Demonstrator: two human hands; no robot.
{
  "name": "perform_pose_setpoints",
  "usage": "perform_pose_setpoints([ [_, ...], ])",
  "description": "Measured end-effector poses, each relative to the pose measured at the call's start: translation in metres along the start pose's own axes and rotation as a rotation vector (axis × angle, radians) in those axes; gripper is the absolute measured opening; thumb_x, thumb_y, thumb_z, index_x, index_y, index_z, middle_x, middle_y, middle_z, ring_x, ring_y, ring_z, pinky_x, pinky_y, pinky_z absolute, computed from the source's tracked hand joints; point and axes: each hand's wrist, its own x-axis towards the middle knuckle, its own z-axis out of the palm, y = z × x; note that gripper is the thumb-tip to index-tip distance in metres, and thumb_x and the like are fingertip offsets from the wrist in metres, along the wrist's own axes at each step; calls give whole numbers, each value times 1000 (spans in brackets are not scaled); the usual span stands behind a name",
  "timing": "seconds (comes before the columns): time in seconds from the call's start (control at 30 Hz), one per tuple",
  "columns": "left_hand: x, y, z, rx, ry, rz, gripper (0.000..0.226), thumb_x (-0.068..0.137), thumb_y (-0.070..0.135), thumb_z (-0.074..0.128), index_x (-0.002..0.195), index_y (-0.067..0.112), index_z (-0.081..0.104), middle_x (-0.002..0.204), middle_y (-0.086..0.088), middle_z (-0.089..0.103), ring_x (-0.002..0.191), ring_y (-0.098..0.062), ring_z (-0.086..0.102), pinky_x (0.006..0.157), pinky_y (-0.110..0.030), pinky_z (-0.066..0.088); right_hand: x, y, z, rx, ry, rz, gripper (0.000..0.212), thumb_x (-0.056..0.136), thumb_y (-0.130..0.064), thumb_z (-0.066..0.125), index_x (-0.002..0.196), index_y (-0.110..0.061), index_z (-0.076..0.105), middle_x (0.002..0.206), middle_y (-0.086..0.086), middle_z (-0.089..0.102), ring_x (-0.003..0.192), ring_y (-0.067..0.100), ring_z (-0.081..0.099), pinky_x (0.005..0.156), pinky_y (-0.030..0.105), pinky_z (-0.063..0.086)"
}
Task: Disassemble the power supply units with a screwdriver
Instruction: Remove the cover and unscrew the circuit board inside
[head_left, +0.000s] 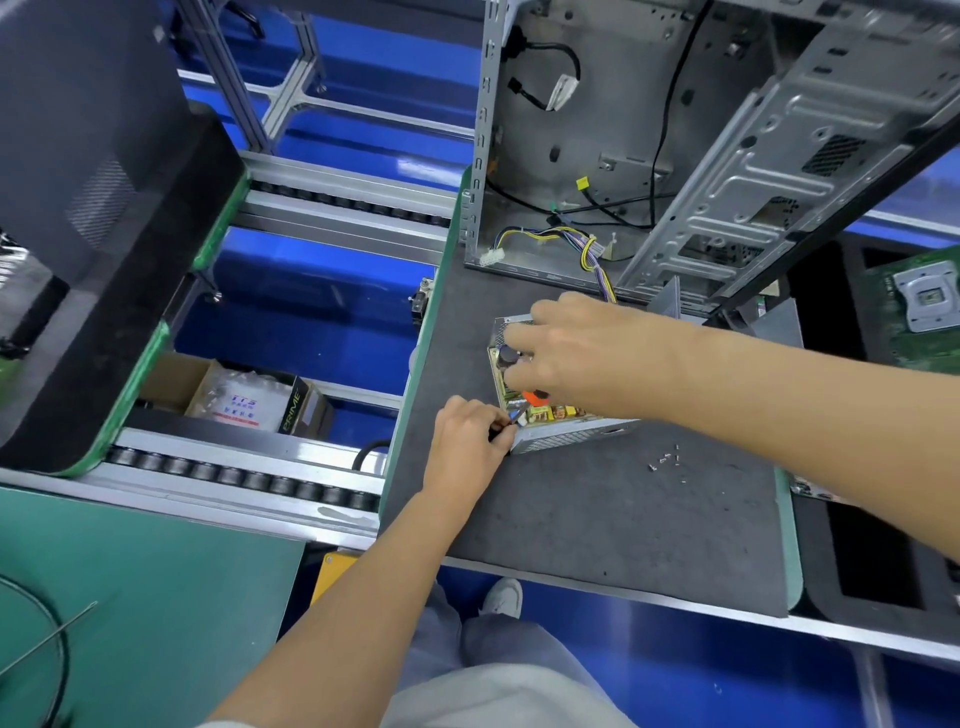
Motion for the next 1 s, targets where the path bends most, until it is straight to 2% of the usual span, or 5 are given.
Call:
perform_pose_setpoints([
  [0.2,0,0,-1,-4,-8,30,9,88,16,73,85,8,75,80,-4,70,85,-25,53,83,-41,47,7,-14,-3,267,42,265,52,92,-65,27,110,-21,47,87,2,49,82,32,54,53,33,28],
  [0.47,-2,6,-7,17,3,13,19,85,11,71,68,7,64,67,3,53,79,-20,47,73,-41,47,18,-24,-4,367,127,159,28,92,-19,59,117,-22,46,99,-4,46,85,21,38,69,31,29],
  [0.63,-3,7,-6,-19,5,-4,11,86,10,70,77,9,65,72,-1,57,73,-20,54,66,-36,48,11,-25,-9,420,139,345,58,85,-75,40,90,-17,44,72,1,42,74,30,45,54,32,25],
  [0.8,-5,9,-8,3,51,63,14,80,5,77,71,2,67,65,10,43,73,-31,55,63,-37,43,10,-23,-9,348,103,279,25,96,-35,48,113,-18,43,90,2,36,89,28,47,58,31,26],
  [1.0,-5,4,0,-15,41,21,18,87,19,76,97,5,78,84,-8,71,92,-26,54,84,-42,48,1,-18,-6,238,137,369,27,103,-39,36,111,-15,44,86,5,47,89,33,56,62,35,35],
])
